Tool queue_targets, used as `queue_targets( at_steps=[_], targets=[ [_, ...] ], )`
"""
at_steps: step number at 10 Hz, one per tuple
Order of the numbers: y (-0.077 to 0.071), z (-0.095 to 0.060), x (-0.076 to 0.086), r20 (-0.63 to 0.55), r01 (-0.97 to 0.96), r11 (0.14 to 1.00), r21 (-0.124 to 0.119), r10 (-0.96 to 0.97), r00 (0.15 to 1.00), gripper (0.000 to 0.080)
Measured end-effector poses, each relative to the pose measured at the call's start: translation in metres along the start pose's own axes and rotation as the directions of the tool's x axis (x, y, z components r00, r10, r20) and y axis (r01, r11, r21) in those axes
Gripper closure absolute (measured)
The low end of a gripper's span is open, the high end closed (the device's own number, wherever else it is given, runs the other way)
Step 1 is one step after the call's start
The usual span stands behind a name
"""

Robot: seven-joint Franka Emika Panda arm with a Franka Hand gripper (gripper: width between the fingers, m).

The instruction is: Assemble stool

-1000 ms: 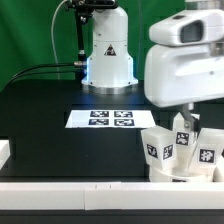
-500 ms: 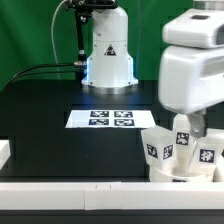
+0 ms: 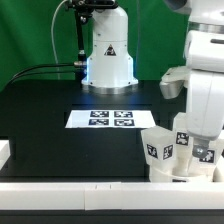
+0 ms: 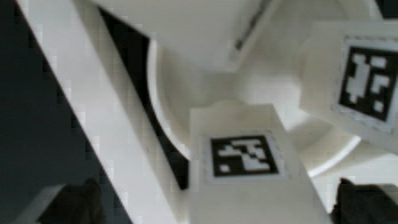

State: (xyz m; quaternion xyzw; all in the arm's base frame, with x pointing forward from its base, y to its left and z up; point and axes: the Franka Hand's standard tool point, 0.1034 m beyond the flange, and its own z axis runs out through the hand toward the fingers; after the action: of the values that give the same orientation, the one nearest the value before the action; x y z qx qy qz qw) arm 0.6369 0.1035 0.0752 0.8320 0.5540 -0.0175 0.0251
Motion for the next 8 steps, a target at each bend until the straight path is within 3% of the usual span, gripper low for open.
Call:
queue_targets(
  at_steps=[1, 2, 3, 4, 6, 7, 8],
  targets=[
    [0.000, 0.000, -0.001, 0.004, 0.004, 1.000, -0.002, -0.004, 1.000, 0.0246],
    [0.001, 0.000, -0.002, 0.004, -0.001, 1.000, -0.002, 0.001, 1.000, 0.0414],
    [0.001, 0.000, -0.002, 0.004, -0.077, 0.997, -0.002, 0.077, 0.997, 0.0414],
    [0.001, 0.001, -0.002, 0.004, -0.138, 0.990, -0.002, 0.138, 0.990, 0.0466],
    [0.007, -0.001, -0.008, -0.007, -0.365, 0.931, 0.005, 0.365, 0.931, 0.0466],
    [0.004, 0.001, -0.012, 0.018, -0.582, 0.812, 0.050, 0.582, 0.813, 0.0466],
    [0.004, 0.002, -0.011, 0.048, -0.696, 0.714, 0.070, 0.695, 0.717, 0.0466]
  ],
)
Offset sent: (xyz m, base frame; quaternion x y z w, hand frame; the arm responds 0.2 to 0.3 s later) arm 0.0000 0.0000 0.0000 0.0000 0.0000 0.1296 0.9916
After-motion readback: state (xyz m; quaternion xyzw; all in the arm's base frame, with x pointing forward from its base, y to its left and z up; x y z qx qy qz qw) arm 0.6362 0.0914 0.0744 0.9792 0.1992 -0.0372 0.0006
